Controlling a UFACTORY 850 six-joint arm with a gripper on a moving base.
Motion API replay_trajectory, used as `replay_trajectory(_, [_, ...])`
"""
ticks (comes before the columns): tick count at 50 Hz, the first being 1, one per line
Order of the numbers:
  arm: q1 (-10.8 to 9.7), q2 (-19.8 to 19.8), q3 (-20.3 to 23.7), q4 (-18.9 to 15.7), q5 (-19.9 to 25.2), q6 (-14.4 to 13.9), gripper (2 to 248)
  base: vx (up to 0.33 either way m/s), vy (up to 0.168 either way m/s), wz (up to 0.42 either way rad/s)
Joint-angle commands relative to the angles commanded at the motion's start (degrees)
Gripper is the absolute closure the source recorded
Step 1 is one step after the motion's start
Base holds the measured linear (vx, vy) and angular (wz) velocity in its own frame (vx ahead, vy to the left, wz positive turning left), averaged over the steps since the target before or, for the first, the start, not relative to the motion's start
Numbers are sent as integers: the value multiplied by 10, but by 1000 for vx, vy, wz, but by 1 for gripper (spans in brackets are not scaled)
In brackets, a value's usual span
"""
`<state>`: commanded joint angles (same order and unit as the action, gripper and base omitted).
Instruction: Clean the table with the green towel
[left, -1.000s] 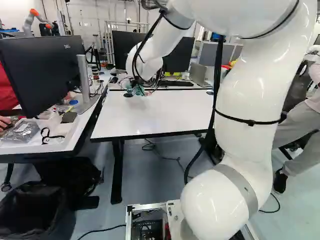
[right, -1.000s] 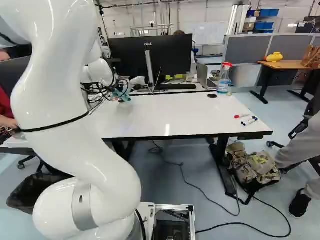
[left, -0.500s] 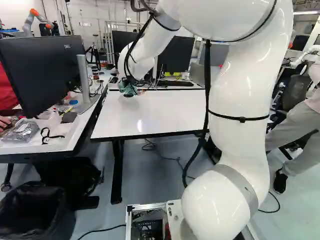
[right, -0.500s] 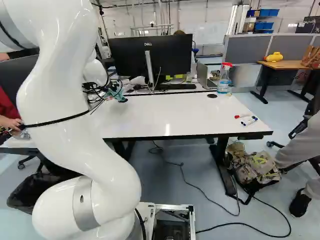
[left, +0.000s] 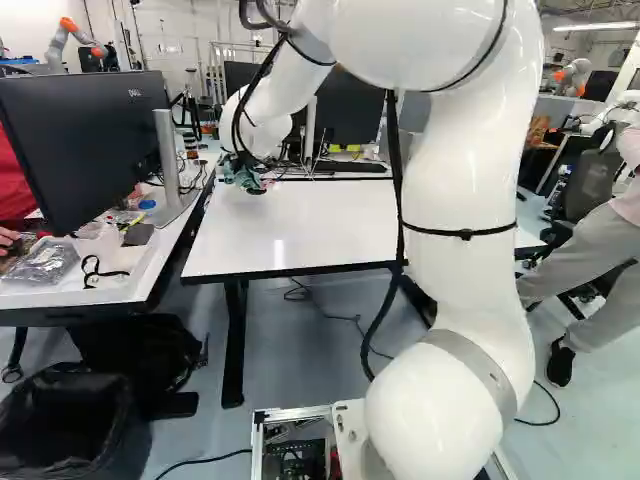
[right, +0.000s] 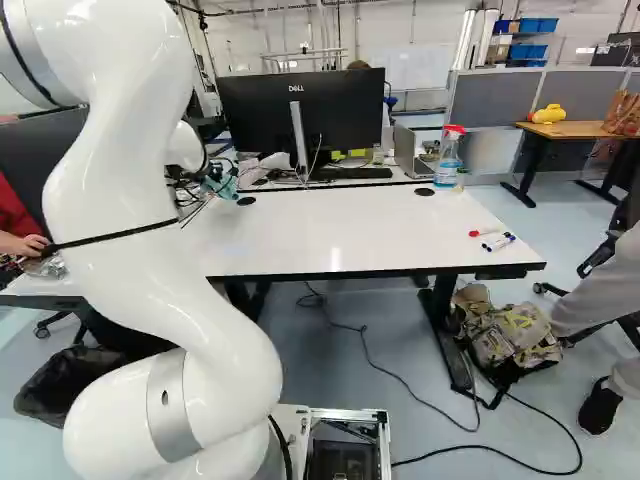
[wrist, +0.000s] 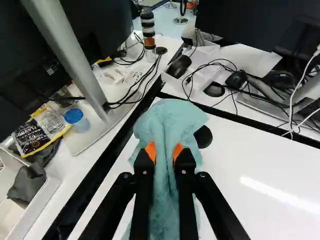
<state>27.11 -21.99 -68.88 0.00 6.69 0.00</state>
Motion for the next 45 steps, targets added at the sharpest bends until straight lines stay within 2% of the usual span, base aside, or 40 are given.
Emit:
replay_trajectory(9, [6, -7, -9, 0, 0, 0, 195, 0, 0, 0])
replay_trajectory(10, [6, -7, -9, 0, 0, 0, 183, 0, 0, 0])
replay_trajectory(15, [6, -7, -9, 0, 0, 0, 183, 0, 0, 0])
replay_trajectory(16, [6, -7, -9, 0, 0, 0, 149, 0, 0, 0])
replay_trajectory(20, [6, -7, -9, 0, 0, 0, 149, 0, 0, 0])
replay_trajectory(21, [6, -7, -9, 0, 0, 0, 114, 0, 0, 0])
replay_trajectory(25, [6, -7, -9, 0, 0, 0, 114, 0, 0, 0])
replay_trajectory(26, [6, -7, -9, 0, 0, 0, 78, 0, 0, 0])
replay_trajectory(31, [6, -7, -9, 0, 0, 0, 78, 0, 0, 0])
replay_trajectory(32, [6, -7, -9, 0, 0, 0, 40, 0, 0, 0])
replay_trajectory(36, [6, -7, -9, 0, 0, 0, 40, 0, 0, 0])
replay_trajectory(37, [6, -7, -9, 0, 0, 0, 6, 0, 0, 0])
replay_trajectory(45, [6, -7, -9, 0, 0, 0, 3, 0, 0, 0])
